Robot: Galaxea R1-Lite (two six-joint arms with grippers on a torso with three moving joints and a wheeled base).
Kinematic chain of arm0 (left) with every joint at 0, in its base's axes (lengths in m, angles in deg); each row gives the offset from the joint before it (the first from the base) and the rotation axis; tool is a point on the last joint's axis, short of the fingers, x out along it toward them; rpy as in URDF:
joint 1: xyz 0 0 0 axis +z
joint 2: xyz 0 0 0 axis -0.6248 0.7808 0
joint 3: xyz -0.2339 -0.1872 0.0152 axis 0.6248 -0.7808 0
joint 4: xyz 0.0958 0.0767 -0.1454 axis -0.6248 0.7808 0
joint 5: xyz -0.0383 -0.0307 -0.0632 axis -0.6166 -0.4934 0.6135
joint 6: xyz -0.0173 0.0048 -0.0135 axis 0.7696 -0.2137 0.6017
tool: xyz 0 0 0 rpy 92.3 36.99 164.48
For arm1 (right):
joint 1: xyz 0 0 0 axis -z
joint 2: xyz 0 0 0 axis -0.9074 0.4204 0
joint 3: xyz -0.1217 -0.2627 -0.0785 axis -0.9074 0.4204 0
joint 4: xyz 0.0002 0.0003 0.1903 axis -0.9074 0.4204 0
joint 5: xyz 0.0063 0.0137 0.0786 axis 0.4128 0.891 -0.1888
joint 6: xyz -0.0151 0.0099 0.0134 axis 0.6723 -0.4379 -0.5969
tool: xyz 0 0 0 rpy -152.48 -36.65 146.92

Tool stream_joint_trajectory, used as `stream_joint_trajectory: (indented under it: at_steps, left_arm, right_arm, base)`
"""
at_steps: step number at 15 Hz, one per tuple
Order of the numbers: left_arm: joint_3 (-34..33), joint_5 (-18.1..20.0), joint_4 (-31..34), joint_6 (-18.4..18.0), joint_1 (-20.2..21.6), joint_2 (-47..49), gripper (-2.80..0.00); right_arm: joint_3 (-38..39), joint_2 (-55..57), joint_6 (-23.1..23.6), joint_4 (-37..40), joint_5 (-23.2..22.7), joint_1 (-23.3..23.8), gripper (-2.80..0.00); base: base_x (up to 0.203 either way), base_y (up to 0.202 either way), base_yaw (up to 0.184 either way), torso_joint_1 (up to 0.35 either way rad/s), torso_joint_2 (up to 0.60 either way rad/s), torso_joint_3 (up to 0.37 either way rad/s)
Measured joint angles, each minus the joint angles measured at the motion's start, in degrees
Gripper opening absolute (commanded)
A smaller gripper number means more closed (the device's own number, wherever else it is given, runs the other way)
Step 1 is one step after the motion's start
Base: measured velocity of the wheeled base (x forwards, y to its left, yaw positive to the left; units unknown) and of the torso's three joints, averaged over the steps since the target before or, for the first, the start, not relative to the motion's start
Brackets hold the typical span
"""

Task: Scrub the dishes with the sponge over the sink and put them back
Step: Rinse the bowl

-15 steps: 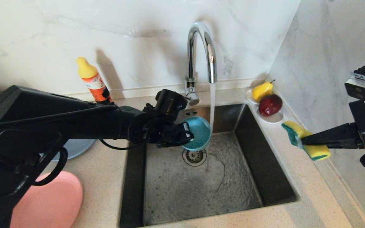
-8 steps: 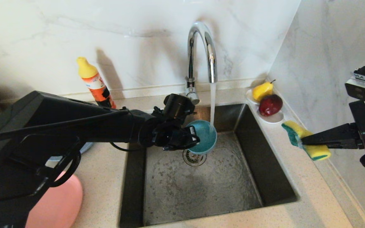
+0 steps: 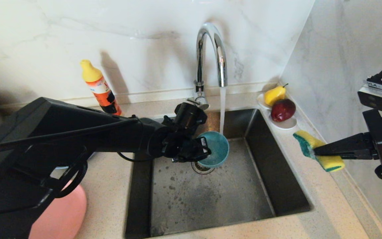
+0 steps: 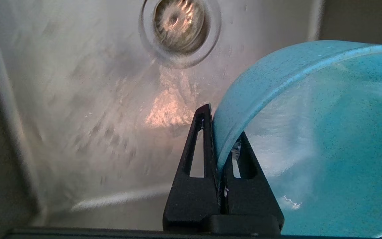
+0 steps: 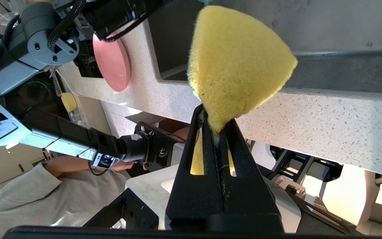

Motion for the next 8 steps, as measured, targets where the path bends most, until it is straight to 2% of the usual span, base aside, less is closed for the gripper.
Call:
stream_joint_trajectory:
  at_steps: [2, 8]
  left_arm:
    - [-0.5, 1.7, 1.8, 0.3, -0.2, -0.4, -2.80]
    - [-0.8, 1.8, 1.2, 0.4, -0.2, -0.8, -2.80]
  right_arm:
    - [0.0, 0.4, 0.0, 0.0, 0.0, 0.0, -2.80]
    - [0.1, 1.0, -0.2, -1.9, -0.5, -0.1, -2.80]
  base:
    - [0.000, 0.000, 0.000, 0.000, 0.00, 0.000]
    - [0.000, 0.000, 0.000, 0.000, 0.00, 0.000]
